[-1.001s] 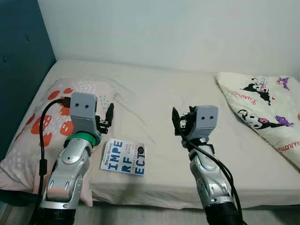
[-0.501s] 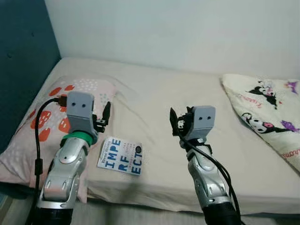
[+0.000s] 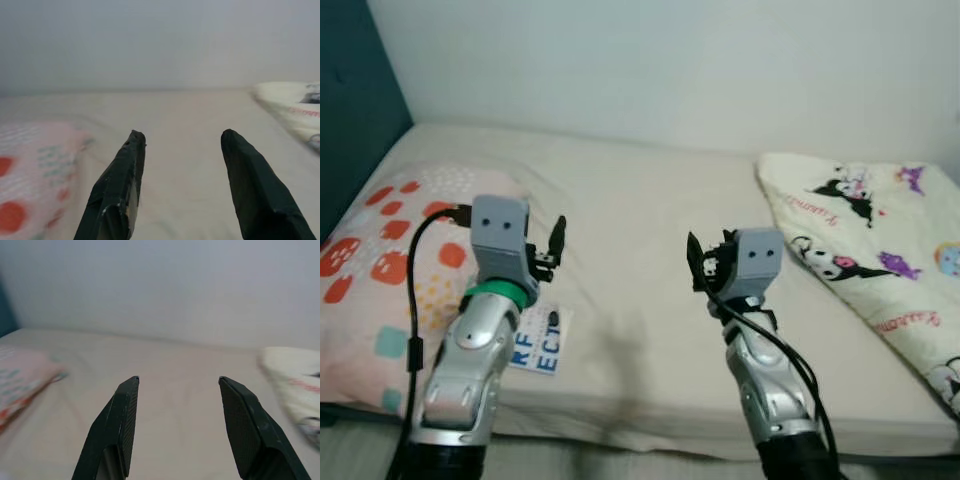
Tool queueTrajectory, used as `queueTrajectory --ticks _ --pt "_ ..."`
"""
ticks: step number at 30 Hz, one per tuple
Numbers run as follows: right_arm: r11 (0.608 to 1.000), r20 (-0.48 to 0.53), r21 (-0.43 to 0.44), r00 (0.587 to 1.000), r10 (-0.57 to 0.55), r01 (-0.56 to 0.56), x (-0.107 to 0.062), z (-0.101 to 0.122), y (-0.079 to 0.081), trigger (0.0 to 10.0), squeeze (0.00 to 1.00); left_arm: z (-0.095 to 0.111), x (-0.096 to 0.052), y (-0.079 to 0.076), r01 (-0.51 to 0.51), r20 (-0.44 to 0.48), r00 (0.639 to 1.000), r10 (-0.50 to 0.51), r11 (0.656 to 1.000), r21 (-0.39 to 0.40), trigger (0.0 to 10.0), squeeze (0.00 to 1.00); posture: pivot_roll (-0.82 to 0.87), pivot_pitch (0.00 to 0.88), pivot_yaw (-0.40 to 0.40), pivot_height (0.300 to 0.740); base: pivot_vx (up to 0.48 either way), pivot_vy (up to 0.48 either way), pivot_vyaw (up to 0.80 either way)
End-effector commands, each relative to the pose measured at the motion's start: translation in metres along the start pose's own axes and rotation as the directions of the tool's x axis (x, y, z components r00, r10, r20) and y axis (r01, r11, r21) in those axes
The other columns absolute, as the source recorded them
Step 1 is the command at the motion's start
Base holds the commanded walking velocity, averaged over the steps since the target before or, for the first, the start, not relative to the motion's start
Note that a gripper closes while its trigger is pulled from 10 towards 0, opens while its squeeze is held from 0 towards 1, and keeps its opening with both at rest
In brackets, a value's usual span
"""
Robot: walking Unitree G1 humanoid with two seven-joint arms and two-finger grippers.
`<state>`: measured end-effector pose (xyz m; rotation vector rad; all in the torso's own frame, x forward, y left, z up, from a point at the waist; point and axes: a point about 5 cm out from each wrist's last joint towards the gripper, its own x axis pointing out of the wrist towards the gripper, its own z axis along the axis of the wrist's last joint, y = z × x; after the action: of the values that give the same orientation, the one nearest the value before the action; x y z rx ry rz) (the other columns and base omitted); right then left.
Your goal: Clean up the room
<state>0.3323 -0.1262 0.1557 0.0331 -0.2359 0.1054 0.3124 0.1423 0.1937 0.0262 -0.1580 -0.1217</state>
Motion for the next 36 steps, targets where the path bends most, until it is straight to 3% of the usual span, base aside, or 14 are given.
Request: queueTrajectory --ticks 1,9,18,23,27,30,33,35,36 --pt "1.0 -0.017 0.005 1.0 -0.004 0.004 -0.002 -0.005 0.0 10.0 0.0 -0.003 -0.001 0.002 -0.003 -0.02 1.0 0.003 1.0 -0.006 10.0 0.0 0.03 0.053 -0.026 0.74 0.0 -0.356 0.0" --pt "1.0 -0.018 0.004 1.0 -0.006 0.006 -0.002 -0.005 0.0 10.0 0.0 -0.003 -0.001 0.002 -0.005 -0.02 1.0 0.005 1.0 -0.006 10.0 0.0 0.03 0.053 -0.025 0.74 0.0 -0.31 0.0" --pt "1.0 -0.02 0.004 1.0 -0.009 0.009 -0.003 -0.006 -0.001 10.0 0.0 -0.004 -0.001 0.005 -0.04 -0.029 0.999 0.039 0.999 -0.032 10.0 0.0 0.03 0.059 -0.025 0.74 0.0 0.0 0.0" --pt "1.0 -0.021 0.002 1.0 -0.011 0.011 -0.004 -0.006 -0.001 10.0 0.0 -0.007 -0.003 0.002 -0.012 -0.065 0.998 0.01 0.999 -0.031 10.0 0.0 0.03 0.06 -0.023 0.74 0.0 0.0 0.0" --pt "1.0 -0.045 -0.009 0.999 -0.008 0.008 -0.007 -0.013 -0.001 10.0 0.0 -0.032 -0.014 0.008 -0.031 -0.173 0.984 0.045 0.996 0.083 10.0 0.0 0.03 0.06 -0.026 0.74 0.0 0.0 0.0" --pt "1.0 -0.045 -0.009 0.999 -0.008 0.008 -0.007 -0.013 -0.001 10.0 0.0 -0.032 -0.014 0.008 -0.031 -0.173 0.984 0.045 0.996 0.083 10.0 0.0 0.03 0.06 -0.026 0.74 0.0 0.0 0.0" --pt "1.0 -0.07 -0.015 0.998 -0.006 0.005 -0.01 -0.018 -0.002 10.0 0.0 -0.044 -0.02 0.002 0.034 -0.22 0.976 0.004 0.985 0.166 10.0 0.0 0.03 0.061 -0.027 0.74 0.0 0.0 -0.14" --pt "1.0 -0.092 -0.006 0.996 -0.01 0.01 -0.011 -0.022 -0.002 10.0 0.0 -0.048 -0.022 -0.002 0.057 -0.242 0.97 -0.017 0.985 0.16 10.0 0.0 0.03 0.062 -0.028 0.74 0.0 0.0 -0.8" --pt "1.0 -0.111 -0.001 0.994 -0.012 0.011 -0.013 -0.026 -0.003 10.0 0.0 -0.048 -0.02 -0.004 0.037 -0.232 0.973 -0.009 0.993 0.115 10.0 0.0 0.03 0.063 -0.028 0.74 0.0 0.0 -0.8"
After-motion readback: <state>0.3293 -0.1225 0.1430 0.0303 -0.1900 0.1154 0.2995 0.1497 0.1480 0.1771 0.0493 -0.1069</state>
